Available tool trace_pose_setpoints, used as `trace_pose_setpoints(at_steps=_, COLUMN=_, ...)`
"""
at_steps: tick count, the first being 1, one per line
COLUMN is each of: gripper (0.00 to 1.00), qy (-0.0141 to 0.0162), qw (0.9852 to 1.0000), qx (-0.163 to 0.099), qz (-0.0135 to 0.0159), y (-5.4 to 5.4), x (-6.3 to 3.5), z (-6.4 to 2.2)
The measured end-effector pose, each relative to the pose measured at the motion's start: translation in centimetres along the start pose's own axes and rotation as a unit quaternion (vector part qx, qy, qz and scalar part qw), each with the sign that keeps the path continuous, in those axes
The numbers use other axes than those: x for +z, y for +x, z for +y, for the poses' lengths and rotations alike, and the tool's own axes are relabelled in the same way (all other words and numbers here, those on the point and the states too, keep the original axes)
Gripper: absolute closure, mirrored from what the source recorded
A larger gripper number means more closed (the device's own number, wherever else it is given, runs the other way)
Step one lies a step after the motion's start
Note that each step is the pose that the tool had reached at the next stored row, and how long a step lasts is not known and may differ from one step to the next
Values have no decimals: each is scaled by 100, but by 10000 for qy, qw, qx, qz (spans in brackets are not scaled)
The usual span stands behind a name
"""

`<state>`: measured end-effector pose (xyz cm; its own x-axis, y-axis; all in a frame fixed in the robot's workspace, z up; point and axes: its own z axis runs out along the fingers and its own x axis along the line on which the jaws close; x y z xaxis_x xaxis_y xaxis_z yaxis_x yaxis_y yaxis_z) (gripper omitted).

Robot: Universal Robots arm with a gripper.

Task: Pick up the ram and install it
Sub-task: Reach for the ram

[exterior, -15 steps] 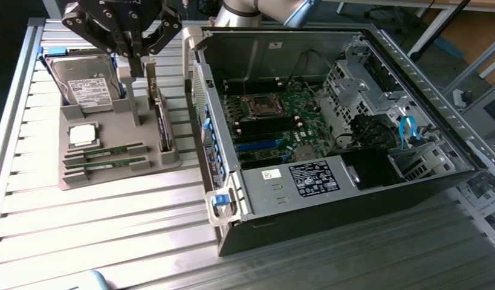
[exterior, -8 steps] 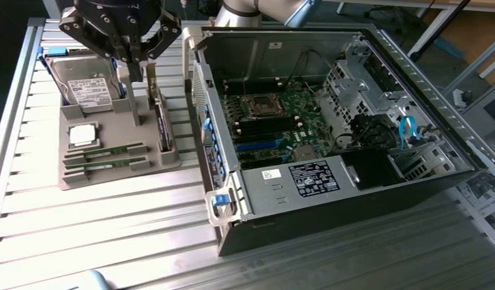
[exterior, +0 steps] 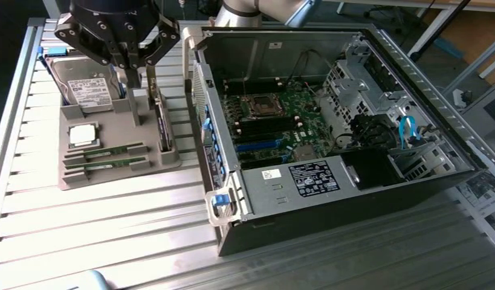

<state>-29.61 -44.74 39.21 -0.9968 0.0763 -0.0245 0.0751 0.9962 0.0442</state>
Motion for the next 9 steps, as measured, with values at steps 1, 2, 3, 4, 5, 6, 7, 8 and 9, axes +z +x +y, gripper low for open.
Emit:
trace_pose_setpoints(at_steps=1, gripper=89, qy=0, qw=10000, qx=0, qz=0, y=2, x=-1, z=-13)
trace_pose_setpoints(at_steps=2, gripper=89, qy=1, qw=10000, qx=0, qz=0, y=3, x=-2, z=-25)
trace_pose_setpoints(at_steps=3, gripper=89, qy=0, qw=10000, qx=0, qz=0, y=4, x=-2, z=-37)
trace_pose_setpoints(at_steps=4, gripper=89, qy=0, qw=10000, qx=0, qz=0, y=6, x=-3, z=-49)
trace_pose_setpoints(at_steps=5, gripper=89, qy=0, qw=10000, qx=0, qz=0, y=8, x=-3, z=-60)
trace_pose_setpoints(at_steps=6, gripper=89, qy=0, qw=10000, qx=0, qz=0, y=9, x=-4, z=-72)
trace_pose_setpoints(at_steps=7, gripper=89, qy=0, qw=10000, qx=0, qz=0, y=11, x=-4, z=-84)
trace_pose_setpoints(at_steps=8, gripper=89, qy=0, qw=10000, qx=0, qz=0, y=12, x=-4, z=-96)
trace_pose_setpoints(at_steps=9, gripper=89, qy=0, qw=10000, qx=0, qz=0, y=14, x=-5, z=-108)
